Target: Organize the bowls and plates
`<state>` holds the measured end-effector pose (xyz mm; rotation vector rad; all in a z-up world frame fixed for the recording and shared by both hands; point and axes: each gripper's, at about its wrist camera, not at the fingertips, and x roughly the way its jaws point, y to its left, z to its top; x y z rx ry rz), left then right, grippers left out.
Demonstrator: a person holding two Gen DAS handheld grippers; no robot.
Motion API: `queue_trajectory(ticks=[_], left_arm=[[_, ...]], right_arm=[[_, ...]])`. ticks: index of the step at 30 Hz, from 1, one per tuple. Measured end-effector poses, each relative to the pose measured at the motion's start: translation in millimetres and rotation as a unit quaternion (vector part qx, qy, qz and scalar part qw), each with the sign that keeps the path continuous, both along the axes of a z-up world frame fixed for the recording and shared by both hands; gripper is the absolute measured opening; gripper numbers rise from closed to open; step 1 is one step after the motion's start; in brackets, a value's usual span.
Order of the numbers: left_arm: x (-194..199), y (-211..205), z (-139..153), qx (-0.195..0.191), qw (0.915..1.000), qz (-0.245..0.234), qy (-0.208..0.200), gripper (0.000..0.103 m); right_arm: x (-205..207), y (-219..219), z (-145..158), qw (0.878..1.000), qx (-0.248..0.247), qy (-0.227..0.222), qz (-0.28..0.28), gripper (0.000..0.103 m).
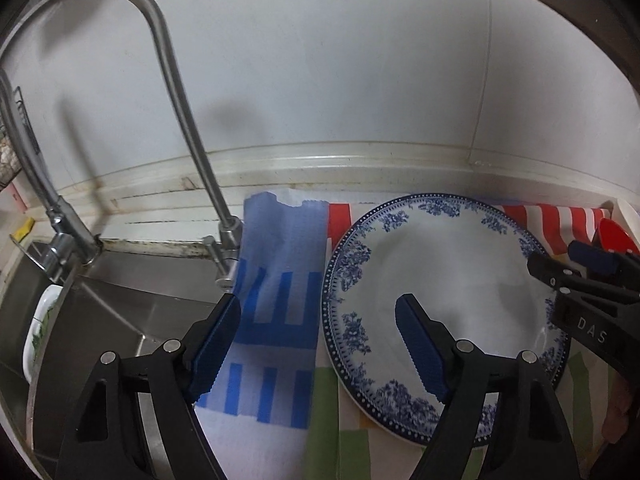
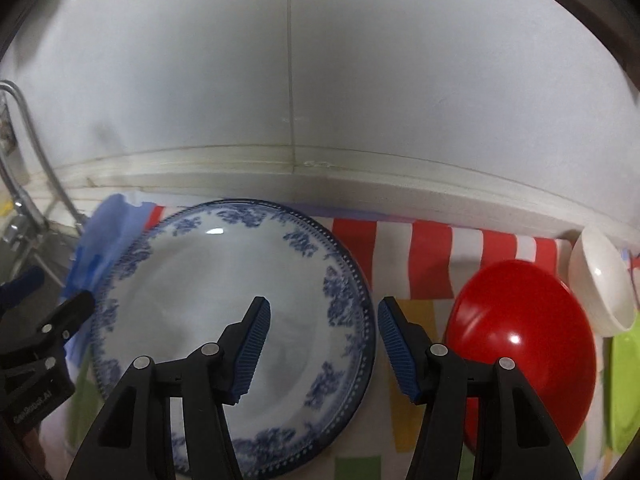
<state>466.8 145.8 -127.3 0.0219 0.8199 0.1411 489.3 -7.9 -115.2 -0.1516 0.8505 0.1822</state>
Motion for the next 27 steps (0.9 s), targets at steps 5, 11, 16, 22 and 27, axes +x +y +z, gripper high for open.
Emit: queue_trajectory(ticks=[5, 11, 16, 22, 27], left_arm=[[6.0, 0.6, -6.2, 0.001, 1.0000, -0.004, 0.008, 0.076], [10.5, -4.5, -11.5, 0.005, 0.9997, -0.019, 0.017, 0.072], [13.4, -7.1, -13.8, 0.005, 0.9993, -0.026, 0.024, 0.066], [19.3, -11.1, -18.1, -0.001, 0.9985, -0.034, 0.044, 0.058], [27.0, -15.4, -24.1, -0.016, 0.9968, -0.041, 0.067, 0.051]], right_arm=[[10.2, 12.8, -5.2, 0.999, -0.033, 0.006, 0.013, 0.057], [18.5, 20.0, -9.1, 0.998, -0.066, 0.019, 0.018, 0.057], [34.5, 28.2, -11.1, 0.994, -0.076, 0.064, 0.038, 0.057], [53.6, 34.0, -14.1, 0.985, -0.096, 0.123, 0.068, 0.057], [68.0, 41.9, -14.8, 0.974, -0.122, 0.159, 0.104, 0.057]])
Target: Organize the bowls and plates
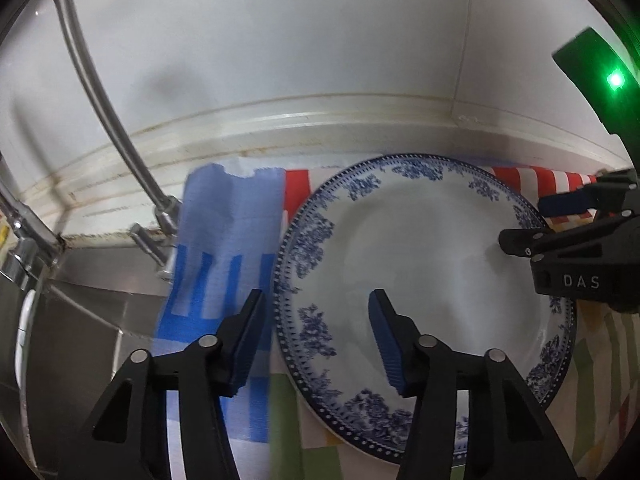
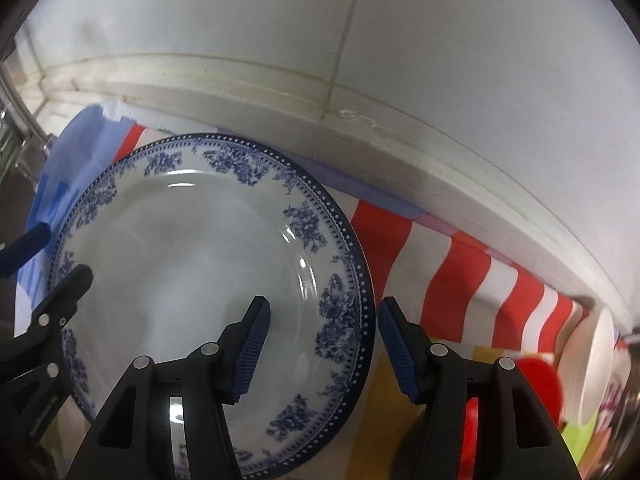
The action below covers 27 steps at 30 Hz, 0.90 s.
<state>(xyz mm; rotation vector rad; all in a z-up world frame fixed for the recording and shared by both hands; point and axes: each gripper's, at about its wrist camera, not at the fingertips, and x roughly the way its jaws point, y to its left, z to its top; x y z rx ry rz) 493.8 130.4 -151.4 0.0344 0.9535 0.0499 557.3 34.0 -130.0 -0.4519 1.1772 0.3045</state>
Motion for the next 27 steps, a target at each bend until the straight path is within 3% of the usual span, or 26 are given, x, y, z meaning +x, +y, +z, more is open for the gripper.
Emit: queue_trajectory(ticks=[5, 11, 15, 16, 17, 19, 23, 27], left_arm=[[3.7, 1.4, 0.4, 0.004, 0.9999, 0.013, 0.000, 0.042], [5.7, 0.9, 0.1, 0.019, 0.9995, 0.023, -0.005, 0.034], [3.5, 6.1, 0.2, 0.010, 0.9994, 0.031, -0.007, 0.030], [3.5, 7.5, 0.1, 0.003, 0.9995, 0.029, -0.007, 0.025], [3.3, 8.3, -0.2, -0.013, 0.9996, 0.023, -0.004, 0.024], [5.2, 5.2, -0.4, -0.020, 0.9997, 0.013, 0.003, 0.025], [5.0, 13.1, -1.4, -0.027, 0.9992, 0.030, 0.001, 0.031], [9.7, 12.4, -0.2, -0.007, 0.9994, 0.030, 0.013, 0.037]], right_arm=[[10.0, 13.2, -0.7, 0.998, -0.031, 0.018, 0.044, 0.057], [14.5, 31.4, -1.2, 0.995, -0.075, 0.010, 0.068, 0.036], [11.7, 34.4, 1.9, 0.995, -0.075, 0.004, 0.070, 0.034], [11.5, 34.4, 4.2, 0.995, -0.071, 0.000, 0.067, 0.025], [8.8, 31.9, 3.5, 0.996, -0.054, 0.008, 0.072, 0.004], [4.2, 33.9, 2.8, 0.995, -0.017, 0.059, 0.075, 0.004], [-6.7, 40.8, 14.9, 0.997, -0.013, 0.024, 0.079, 0.006], [9.1, 38.5, 26.1, 0.997, -0.034, 0.033, 0.068, 0.035]])
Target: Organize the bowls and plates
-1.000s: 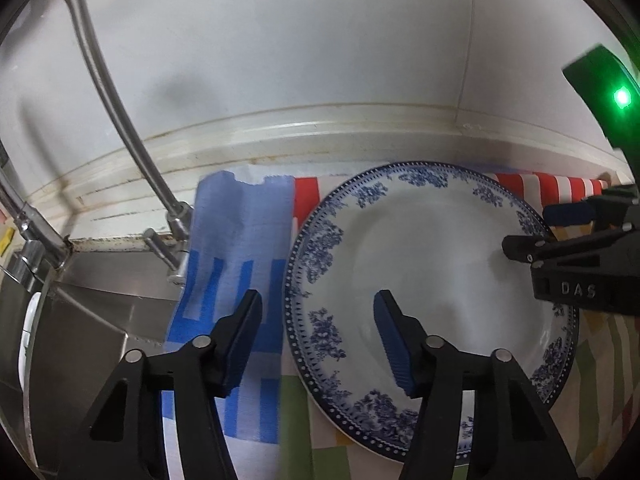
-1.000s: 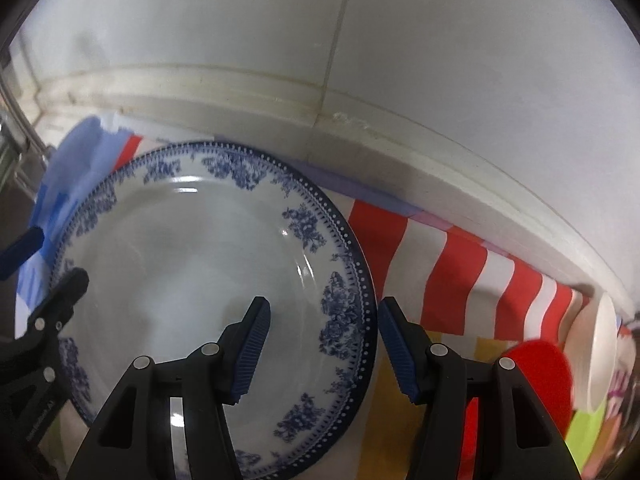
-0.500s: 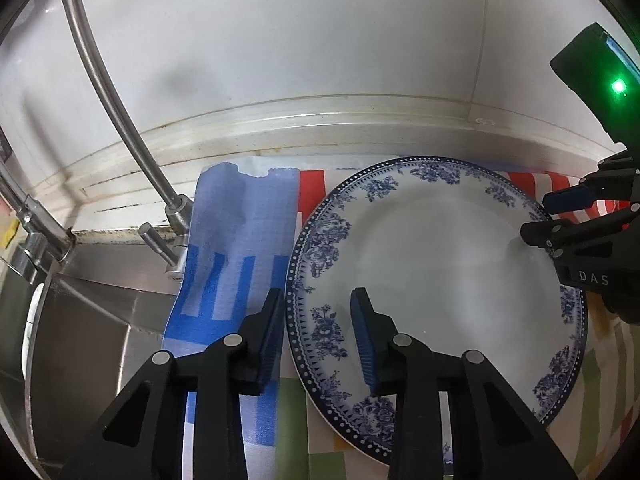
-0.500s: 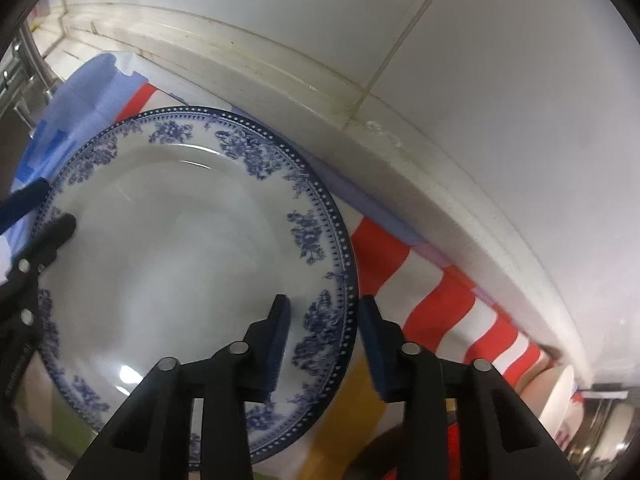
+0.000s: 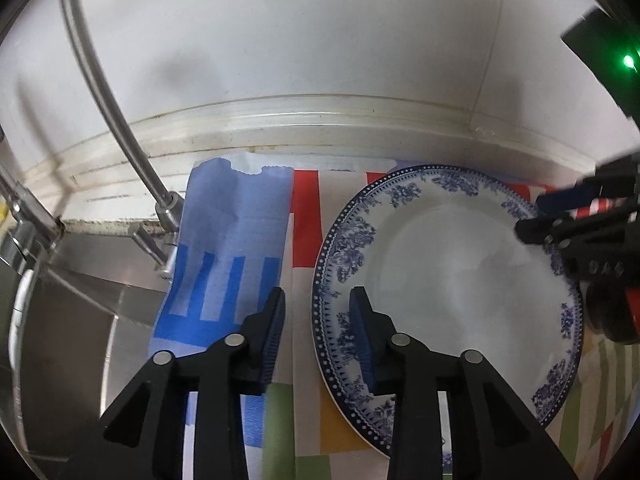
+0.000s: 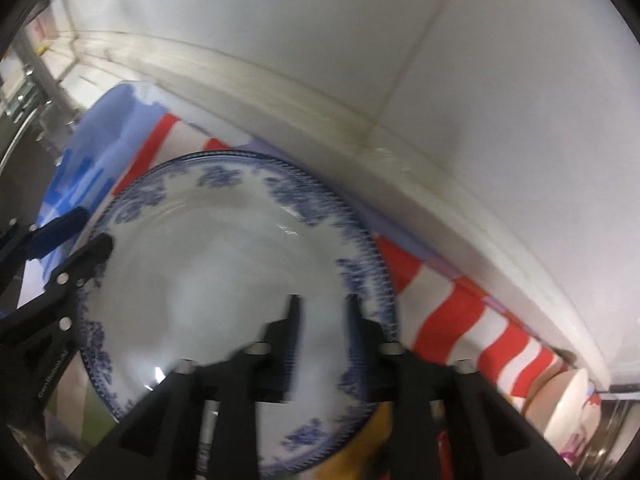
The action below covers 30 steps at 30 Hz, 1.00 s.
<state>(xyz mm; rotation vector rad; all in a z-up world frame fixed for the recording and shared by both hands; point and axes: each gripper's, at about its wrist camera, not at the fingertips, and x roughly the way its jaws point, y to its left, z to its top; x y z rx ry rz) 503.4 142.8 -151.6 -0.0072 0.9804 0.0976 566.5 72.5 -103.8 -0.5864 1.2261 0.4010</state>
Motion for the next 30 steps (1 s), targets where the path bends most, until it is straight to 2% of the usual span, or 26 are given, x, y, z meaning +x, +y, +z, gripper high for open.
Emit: queue_trajectory(ticks=[2, 4, 6, 10, 16, 22, 23, 24, 28, 29, 30], left_arm=[[2.0, -2.6, -0.9, 0.008, 0.9999, 0.002, 0.011, 0.048], [2.3, -9.3, -4.7, 0.011, 0.9997, -0.003, 0.022, 0.051], [2.6, -13.9, -6.9, 0.018, 0.9994, -0.008, 0.030, 0.053], [2.9, -25.0, -6.6, 0.031, 0.9988, -0.010, 0.037, 0.058], [8.8, -29.9, -5.1, 0.033, 0.9981, -0.017, 0.049, 0.059], [16.8, -18.1, -7.5, 0.009, 0.9981, -0.028, 0.055, 0.057], [17.6, -15.5, -8.5, 0.007, 0.9980, -0.029, 0.055, 0.057], [18.5, -14.8, -8.5, 0.004, 0.9980, -0.029, 0.057, 0.057], [23.3, -5.1, -16.2, 0.001, 0.9978, -0.028, 0.060, 0.051], [24.6, -5.6, -16.2, 0.001, 0.9979, -0.028, 0.059, 0.041], [26.6, -7.1, -15.8, -0.005, 0.9978, -0.032, 0.058, 0.040]], right_arm=[[7.9, 2.1, -0.1, 0.999, -0.035, 0.006, 0.029, 0.035], [9.3, 4.1, -1.8, 0.996, -0.081, -0.004, 0.048, 0.035], [8.3, 4.2, -4.1, 0.994, -0.098, 0.010, 0.056, 0.035], [7.5, -5.1, -11.4, 0.993, -0.099, 0.041, 0.058, 0.035], [23.2, -5.3, -13.6, 0.989, -0.082, 0.104, 0.062, 0.036], [40.5, -10.8, -15.0, 0.985, -0.096, 0.126, 0.067, 0.039], [45.2, -5.2, -29.4, 0.983, -0.102, 0.129, 0.076, 0.042], [46.6, -5.2, -30.5, 0.983, -0.104, 0.131, 0.078, 0.042], [51.4, -2.1, -34.3, 0.982, -0.092, 0.151, 0.060, 0.042], [56.2, -4.3, -35.5, 0.982, -0.087, 0.157, 0.053, 0.042], [58.4, -5.8, -35.3, 0.982, -0.083, 0.161, 0.046, 0.042]])
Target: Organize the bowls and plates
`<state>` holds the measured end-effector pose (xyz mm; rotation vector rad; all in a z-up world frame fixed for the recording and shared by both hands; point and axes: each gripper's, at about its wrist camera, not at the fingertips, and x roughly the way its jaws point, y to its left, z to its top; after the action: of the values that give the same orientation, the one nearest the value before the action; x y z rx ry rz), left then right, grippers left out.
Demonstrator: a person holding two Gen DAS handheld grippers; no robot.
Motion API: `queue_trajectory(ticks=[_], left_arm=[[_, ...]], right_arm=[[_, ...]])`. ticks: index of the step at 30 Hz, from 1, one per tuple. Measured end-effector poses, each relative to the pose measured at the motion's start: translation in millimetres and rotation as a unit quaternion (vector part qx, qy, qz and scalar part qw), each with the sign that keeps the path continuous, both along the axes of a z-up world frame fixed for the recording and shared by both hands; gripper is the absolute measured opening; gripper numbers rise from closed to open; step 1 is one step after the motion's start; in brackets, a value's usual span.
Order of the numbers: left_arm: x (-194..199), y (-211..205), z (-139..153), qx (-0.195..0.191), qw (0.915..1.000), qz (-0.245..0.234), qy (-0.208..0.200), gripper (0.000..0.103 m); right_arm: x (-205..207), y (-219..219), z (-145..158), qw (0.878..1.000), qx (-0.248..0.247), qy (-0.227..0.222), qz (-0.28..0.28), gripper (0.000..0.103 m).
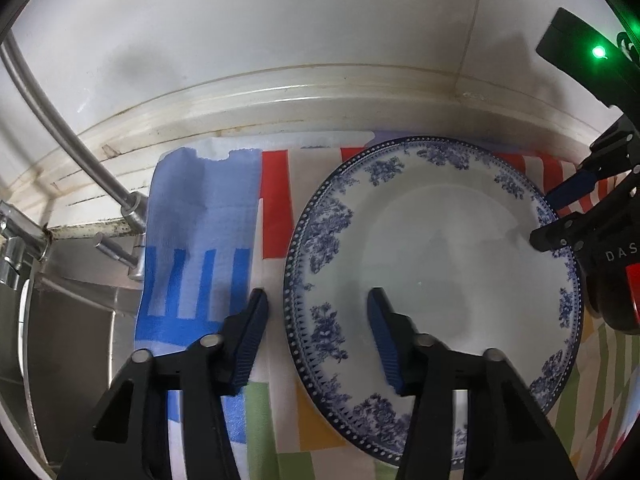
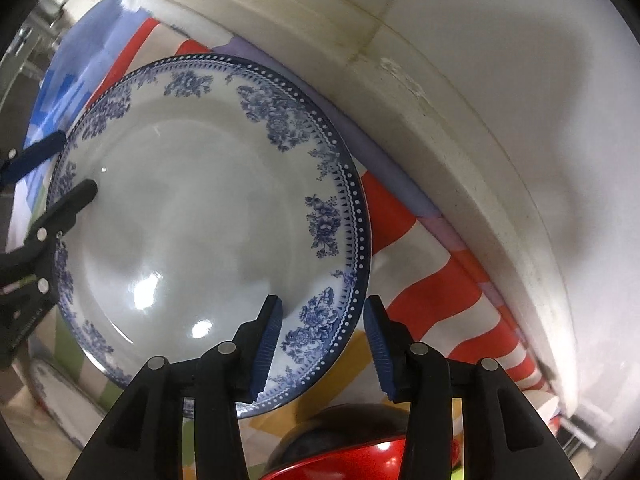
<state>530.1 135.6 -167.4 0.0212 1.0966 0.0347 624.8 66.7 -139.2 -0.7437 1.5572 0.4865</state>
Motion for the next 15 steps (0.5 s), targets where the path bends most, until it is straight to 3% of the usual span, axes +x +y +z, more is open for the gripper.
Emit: queue_trajectory(ticks=[8, 15], left_arm=[[6.1, 0.9, 3.2, 0.002, 0.9998, 0.022, 0.000, 0.035], [1.4, 8.6, 5.7, 0.002, 0.9990, 0.044, 0.002, 0.034]], right_arm=[[16.3, -14.3, 9.5, 0.999, 0.014, -0.004, -0.041, 0.039], [6.3, -19.0, 18.3, 0.998, 0.017, 0.005, -0.066, 0.035]])
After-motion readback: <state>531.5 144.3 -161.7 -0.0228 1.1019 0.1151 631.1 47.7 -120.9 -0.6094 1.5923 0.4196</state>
